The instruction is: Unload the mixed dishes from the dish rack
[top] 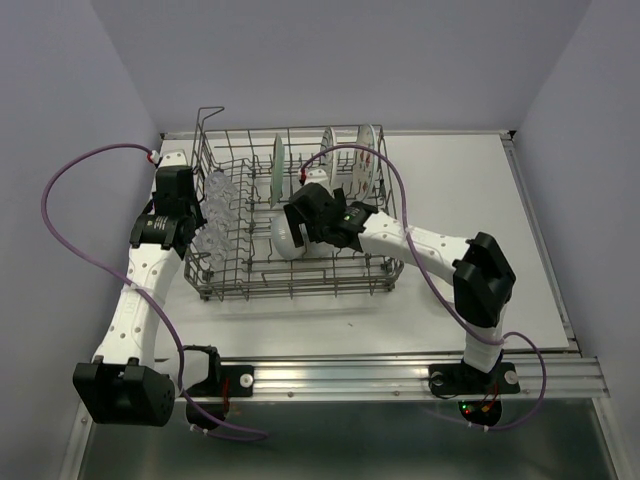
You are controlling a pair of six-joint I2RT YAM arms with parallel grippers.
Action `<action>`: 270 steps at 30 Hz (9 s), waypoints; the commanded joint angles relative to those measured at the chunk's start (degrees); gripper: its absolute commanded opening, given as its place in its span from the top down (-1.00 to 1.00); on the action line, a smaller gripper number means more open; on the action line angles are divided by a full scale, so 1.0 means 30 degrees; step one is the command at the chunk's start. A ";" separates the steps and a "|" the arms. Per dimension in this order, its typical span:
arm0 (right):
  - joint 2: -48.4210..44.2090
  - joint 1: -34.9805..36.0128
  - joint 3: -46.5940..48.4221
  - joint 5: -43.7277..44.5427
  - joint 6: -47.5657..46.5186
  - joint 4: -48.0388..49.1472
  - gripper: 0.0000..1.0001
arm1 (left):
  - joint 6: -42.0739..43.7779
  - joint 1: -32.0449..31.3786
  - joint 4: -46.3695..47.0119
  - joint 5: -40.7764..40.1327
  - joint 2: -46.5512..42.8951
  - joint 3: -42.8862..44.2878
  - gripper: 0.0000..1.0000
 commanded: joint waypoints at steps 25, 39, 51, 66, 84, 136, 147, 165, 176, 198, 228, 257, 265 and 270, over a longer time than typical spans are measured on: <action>0.0276 0.0215 0.1782 0.2744 0.2438 -0.2216 0.34 | -0.0720 0.0034 0.0876 -0.1707 -0.0938 -0.0234 0.89; -0.2243 0.0391 0.2692 0.3858 0.1500 -0.0928 0.99 | -0.0749 0.0034 0.0847 -0.1589 -0.0996 -0.0176 0.88; -0.4293 0.0391 0.1580 0.3479 0.1559 0.0386 0.99 | -0.0925 0.0034 0.0729 -0.1502 -0.1143 -0.0088 0.52; -0.6196 -0.1276 0.0847 -0.1407 0.1439 0.2115 0.99 | -0.1130 0.0034 -0.0850 -0.0536 -0.0734 0.2427 -0.34; -0.9450 -0.6814 -0.2992 -1.7056 0.5042 0.8532 0.99 | -0.3122 -0.1455 0.5322 1.5307 -0.1729 0.3606 -0.98; -1.2526 -1.0590 -0.3666 -0.3293 0.4576 0.3001 -1.00 | -0.4237 -0.8105 0.7527 1.1946 0.2458 0.4831 1.00; -1.4227 -1.7712 -0.4574 -0.1300 0.4546 0.1096 -1.00 | -0.2626 -1.3263 0.5654 1.0923 0.8051 1.1361 1.00; -1.6599 -1.8975 -0.4398 0.0870 0.4605 0.0128 -1.00 | -0.0340 -1.8744 0.1283 1.0923 2.1033 2.4434 1.00; -1.6922 -1.8975 -0.4779 -0.0448 0.4488 0.0187 -1.00 | -0.0311 -1.9390 0.1433 0.9953 2.4169 2.5577 1.00; -1.6864 -1.8975 -0.5131 -0.0888 0.4576 0.0392 -1.00 | 0.0540 -2.0152 0.0085 0.8693 2.5839 2.5342 1.00; -1.6015 -1.8975 -0.4662 -0.8092 0.2437 0.1445 -1.00 | -0.1011 -1.7930 -0.0935 0.2931 1.4711 1.9811 -0.98; -0.7668 -0.1985 -0.2906 -0.3410 0.0240 0.3028 -1.00 | -0.1134 0.2172 0.0260 0.2628 0.0965 0.1935 -0.70; -0.4214 0.0008 -0.1149 -0.1856 0.0211 0.2882 -1.00 | -0.0135 0.2377 0.1871 0.4502 0.0967 0.0880 -0.11; -0.2014 0.0886 0.0461 -0.1387 -0.0258 0.2590 -1.00 | -0.0047 0.2407 0.1989 0.4037 0.0878 0.0586 0.24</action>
